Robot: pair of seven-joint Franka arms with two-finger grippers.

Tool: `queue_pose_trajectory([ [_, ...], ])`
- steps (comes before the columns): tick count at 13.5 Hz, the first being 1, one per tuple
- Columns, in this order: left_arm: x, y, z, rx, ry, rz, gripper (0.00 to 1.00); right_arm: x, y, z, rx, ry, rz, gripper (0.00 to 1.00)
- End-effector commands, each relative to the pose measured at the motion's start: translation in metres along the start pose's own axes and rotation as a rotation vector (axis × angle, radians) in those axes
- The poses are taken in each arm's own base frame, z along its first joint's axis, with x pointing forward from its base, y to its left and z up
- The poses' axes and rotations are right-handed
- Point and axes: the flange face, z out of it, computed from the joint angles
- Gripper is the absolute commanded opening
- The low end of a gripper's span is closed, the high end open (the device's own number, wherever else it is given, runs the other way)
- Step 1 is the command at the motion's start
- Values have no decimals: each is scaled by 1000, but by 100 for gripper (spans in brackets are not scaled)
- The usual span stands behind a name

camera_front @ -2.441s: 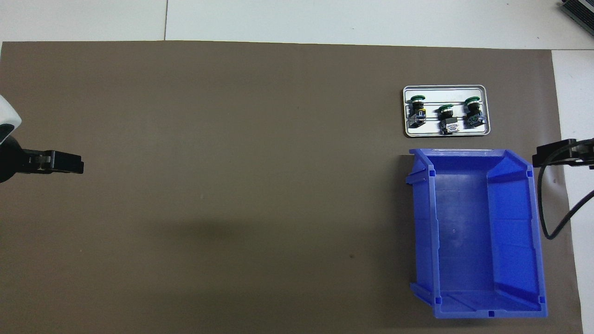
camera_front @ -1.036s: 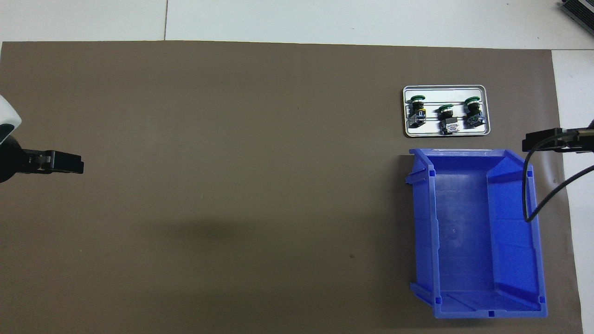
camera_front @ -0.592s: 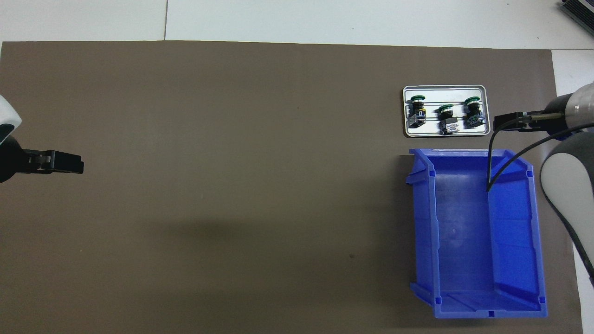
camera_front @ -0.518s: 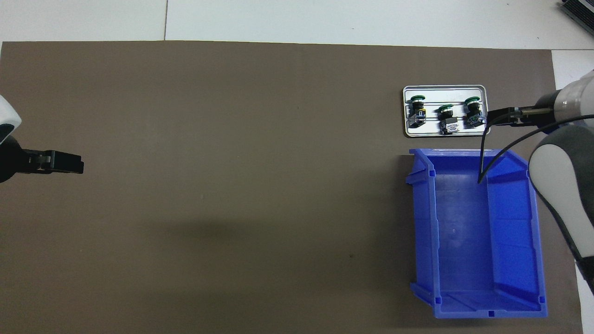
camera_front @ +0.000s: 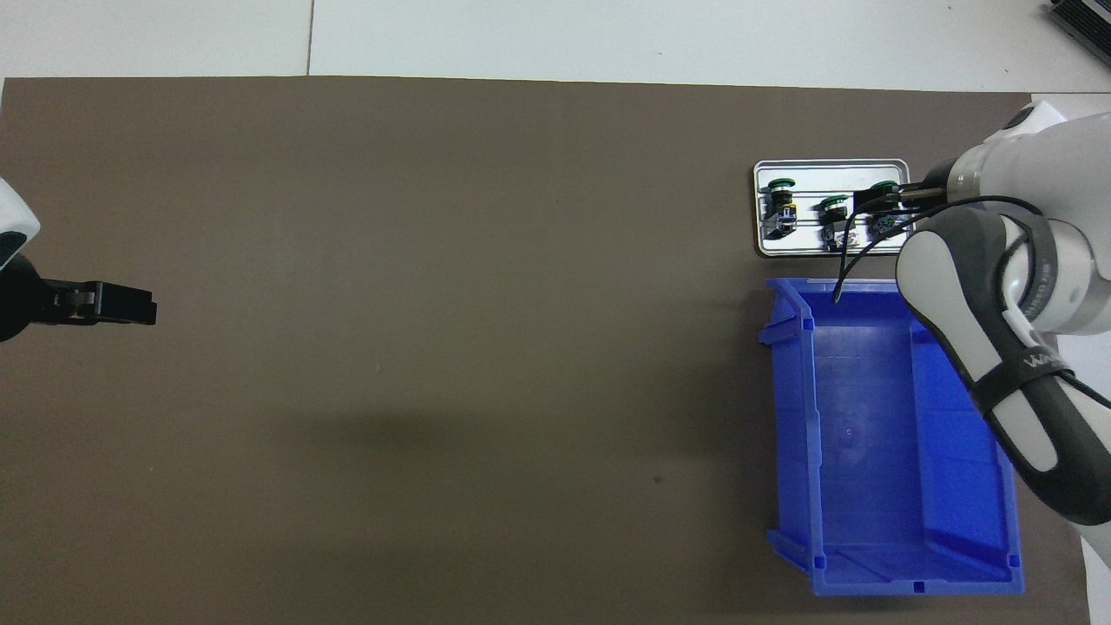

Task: Place and press button with both arms
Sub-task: 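Reach the right gripper to the metal tray and grasp a green button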

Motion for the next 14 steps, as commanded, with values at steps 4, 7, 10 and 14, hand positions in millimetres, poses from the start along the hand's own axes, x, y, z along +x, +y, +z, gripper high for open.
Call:
queue_pose_trajectory([
  [4, -9, -3, -1, 17, 7, 9, 100, -1, -4, 67, 20, -31, -129, 100],
  [7, -9, -3, -1, 17, 7, 9, 100, -5, -5, 84, 23, -54, -139, 95],
  [10, -9, -3, -1, 17, 7, 9, 100, -6, -9, 87, 25, -58, -137, 85],
  [14, -9, -3, -1, 17, 7, 9, 100, -10, -8, 102, 40, -56, -111, 55],
])
